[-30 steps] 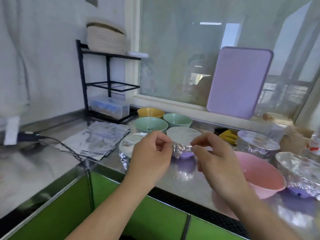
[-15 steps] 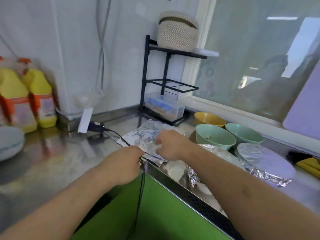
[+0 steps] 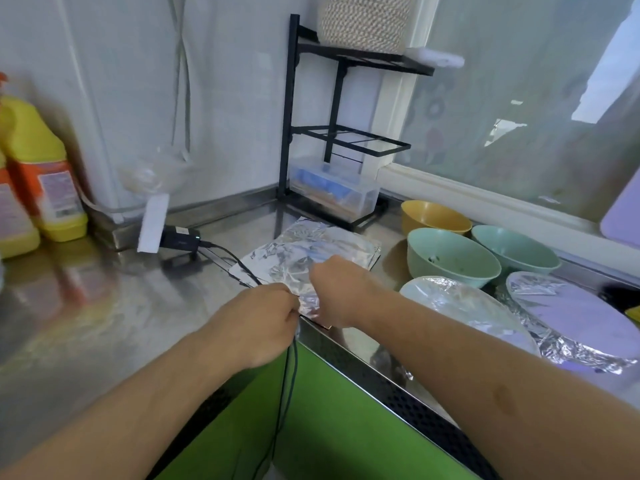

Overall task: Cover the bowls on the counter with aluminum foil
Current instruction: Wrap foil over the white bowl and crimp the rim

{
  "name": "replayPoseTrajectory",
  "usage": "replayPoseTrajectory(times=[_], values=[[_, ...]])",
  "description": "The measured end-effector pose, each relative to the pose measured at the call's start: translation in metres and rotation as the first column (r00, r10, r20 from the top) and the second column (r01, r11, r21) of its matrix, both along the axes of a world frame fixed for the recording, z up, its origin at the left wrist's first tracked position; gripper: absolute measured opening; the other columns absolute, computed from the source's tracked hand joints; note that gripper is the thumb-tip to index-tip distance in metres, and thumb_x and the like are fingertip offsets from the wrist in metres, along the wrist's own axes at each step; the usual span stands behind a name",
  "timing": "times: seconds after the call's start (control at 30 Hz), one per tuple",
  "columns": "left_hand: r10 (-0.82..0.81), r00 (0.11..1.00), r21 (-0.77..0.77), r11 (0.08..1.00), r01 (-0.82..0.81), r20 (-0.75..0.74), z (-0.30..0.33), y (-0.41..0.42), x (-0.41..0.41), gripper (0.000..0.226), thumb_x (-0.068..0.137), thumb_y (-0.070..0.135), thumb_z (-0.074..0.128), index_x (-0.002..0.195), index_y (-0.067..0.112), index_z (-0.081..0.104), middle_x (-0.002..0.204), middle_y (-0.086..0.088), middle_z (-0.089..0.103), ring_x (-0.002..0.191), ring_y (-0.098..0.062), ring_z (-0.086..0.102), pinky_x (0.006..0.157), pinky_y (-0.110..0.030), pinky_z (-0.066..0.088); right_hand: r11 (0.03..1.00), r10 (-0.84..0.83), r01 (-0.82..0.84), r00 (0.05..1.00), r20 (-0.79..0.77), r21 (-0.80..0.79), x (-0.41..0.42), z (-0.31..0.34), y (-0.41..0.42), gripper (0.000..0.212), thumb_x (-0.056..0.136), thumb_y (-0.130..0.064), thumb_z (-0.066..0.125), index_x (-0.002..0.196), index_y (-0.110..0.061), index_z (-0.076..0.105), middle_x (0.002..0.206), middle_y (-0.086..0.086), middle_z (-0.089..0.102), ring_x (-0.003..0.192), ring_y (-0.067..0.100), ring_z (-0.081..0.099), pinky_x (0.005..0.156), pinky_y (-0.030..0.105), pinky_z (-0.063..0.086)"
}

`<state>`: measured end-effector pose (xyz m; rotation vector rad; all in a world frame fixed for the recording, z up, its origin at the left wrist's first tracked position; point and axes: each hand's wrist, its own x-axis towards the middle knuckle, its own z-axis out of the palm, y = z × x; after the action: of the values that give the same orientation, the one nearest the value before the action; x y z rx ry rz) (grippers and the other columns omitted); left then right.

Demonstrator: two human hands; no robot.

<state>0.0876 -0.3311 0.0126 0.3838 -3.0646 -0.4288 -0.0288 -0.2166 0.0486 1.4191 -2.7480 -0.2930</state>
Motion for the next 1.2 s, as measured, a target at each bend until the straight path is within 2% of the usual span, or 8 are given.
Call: replayPoseTrajectory(times=[0.3,0.5,0.57,0.6,0.67,0.7,0.87,1.2], values=[[0.110,0.987,0.111,0.989,-0.097,-0.118,-0.008,-0.004,-0.006,0.030,0.095,0.029,0.044,0.074,0.022,0.063,0.082,0.005,0.064,0.080,-0.015,0.061,0.071,-0.036,0.055,0.972,-0.123,0.096,0.986,-0.116,-0.213,-0.006,0.023,0.009,0.020,0.093,0.001,0.059,0.109,-0.011,0.065,0.105,0.011,0.069,0.099,0.029,0.070,0.073,0.037,0.055],[0.346,0.906,0.392,0.890,-0.233,-0.245,0.001,0.002,-0.013,0.042,0.102,0.031,0.049,0.064,0.014,0.049,0.059,0.002,0.056,0.061,-0.017,0.056,0.058,-0.030,0.040,0.955,-0.195,0.168,0.976,-0.094,-0.245,-0.008,0.046,0.031,0.034,0.090,0.002,0.057,0.072,-0.015,0.034,0.072,0.003,0.043,0.063,0.023,0.051,0.059,0.034,0.040],[0.506,0.836,0.744,0.639,-0.196,-0.215,0.008,0.004,-0.019,0.040,0.098,0.048,0.061,0.074,0.016,0.058,0.073,0.004,0.067,0.073,-0.015,0.067,0.078,-0.030,0.052,0.945,-0.180,0.149,0.980,-0.084,-0.291,-0.006,0.051,0.037,0.025,0.088,-0.002,0.057,0.075,-0.015,0.040,0.073,0.006,0.047,0.060,0.022,0.046,0.056,0.034,0.039],[0.558,0.818,0.916,0.386,-0.109,-0.138,0.013,0.006,-0.022,0.041,0.095,0.051,0.067,0.087,0.012,0.064,0.089,-0.003,0.074,0.086,-0.018,0.074,0.090,-0.038,0.057,0.940,-0.143,0.105,0.985,-0.096,-0.323,-0.004,0.052,0.039,0.016,0.088,-0.005,0.057,0.079,-0.015,0.047,0.075,0.006,0.052,0.063,0.025,0.052,0.056,0.034,0.041],[0.546,0.838,0.997,-0.072,0.040,0.006,0.024,0.013,-0.026,0.045,0.097,0.045,0.070,0.116,0.005,0.061,0.110,-0.024,0.071,0.098,-0.035,0.077,0.093,-0.048,0.061,0.914,-0.014,-0.030,0.994,-0.106,-0.405,0.004,0.049,0.044,0.006,0.091,-0.015,0.057,0.086,-0.018,0.057,0.081,0.004,0.063,0.075,0.030,0.063,0.062,0.036,0.050],[0.512,0.859,0.986,-0.154,0.070,0.019,0.029,0.018,-0.025,0.042,0.101,0.038,0.067,0.122,0.003,0.058,0.110,-0.029,0.069,0.095,-0.039,0.077,0.087,-0.048,0.063,0.894,0.064,-0.100,0.993,-0.096,-0.437,0.009,0.046,0.047,0.006,0.093,-0.019,0.058,0.087,-0.020,0.059,0.085,0.003,0.066,0.081,0.029,0.065,0.067,0.038,0.054],[0.622,0.781,0.996,-0.008,0.084,-0.061,0.051,0.047,-0.018,0.014,0.100,-0.013,0.045,0.091,-0.007,0.054,0.059,-0.013,0.065,0.049,-0.020,0.068,0.052,-0.033,0.061,0.829,0.204,-0.136,0.977,0.066,-0.543,0.027,0.042,0.065,0.020,0.096,-0.045,0.062,0.097,-0.026,0.067,0.101,-0.008,0.071,0.098,0.018,0.064,0.085,0.038,0.054],[0.675,0.706,0.936,-0.066,0.346,-0.214,0.095,0.066,0.019,0.015,0.101,-0.008,0.054,0.098,0.006,0.053,0.077,-0.007,0.056,0.063,-0.011,0.058,0.099,-0.063,0.054,0.365,-0.052,0.490,0.860,0.508,-0.792,0.015,0.070,0.156,0.011,0.098,-0.029,0.060,0.104,-0.022,0.065,0.099,-0.003,0.072,0.095,0.019,0.065,0.082,0.038,0.052]])
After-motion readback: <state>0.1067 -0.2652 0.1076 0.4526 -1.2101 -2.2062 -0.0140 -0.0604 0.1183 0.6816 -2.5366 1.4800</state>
